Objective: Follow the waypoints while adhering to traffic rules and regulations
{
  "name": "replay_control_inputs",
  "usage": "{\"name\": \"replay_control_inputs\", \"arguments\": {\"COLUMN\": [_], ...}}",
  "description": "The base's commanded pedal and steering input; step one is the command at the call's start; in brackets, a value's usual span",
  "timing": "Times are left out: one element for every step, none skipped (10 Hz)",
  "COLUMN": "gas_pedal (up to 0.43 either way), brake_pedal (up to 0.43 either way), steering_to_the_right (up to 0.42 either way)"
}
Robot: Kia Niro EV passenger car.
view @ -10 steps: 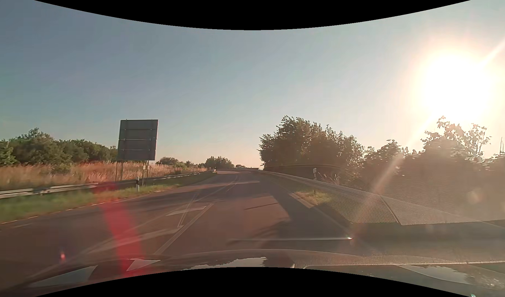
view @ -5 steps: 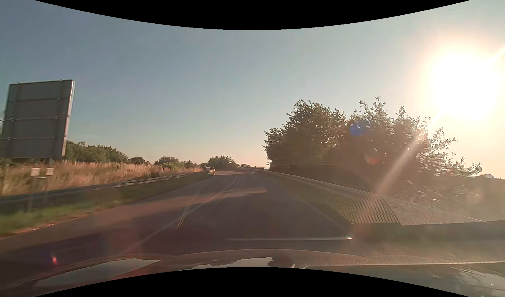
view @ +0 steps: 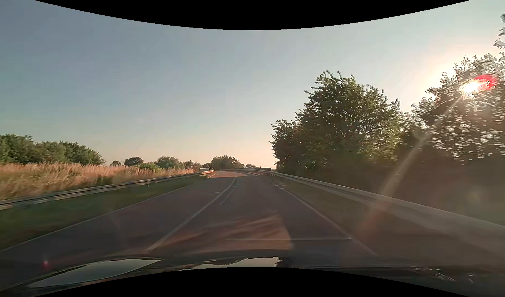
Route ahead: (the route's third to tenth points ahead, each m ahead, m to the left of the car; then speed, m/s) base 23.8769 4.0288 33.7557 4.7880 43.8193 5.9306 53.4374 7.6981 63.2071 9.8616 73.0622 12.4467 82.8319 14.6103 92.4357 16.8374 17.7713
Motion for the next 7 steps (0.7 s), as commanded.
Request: {"name": "replay_control_inputs", "arguments": {"gas_pedal": [0.177,0.177,0.169,0.169,0.169,0.169,0.169], "brake_pedal": [0.000,0.000,0.000,0.000,0.000,0.000,0.000], "steering_to_the_right": [-0.012,-0.012,-0.014,-0.015,-0.014,-0.014,-0.015]}}
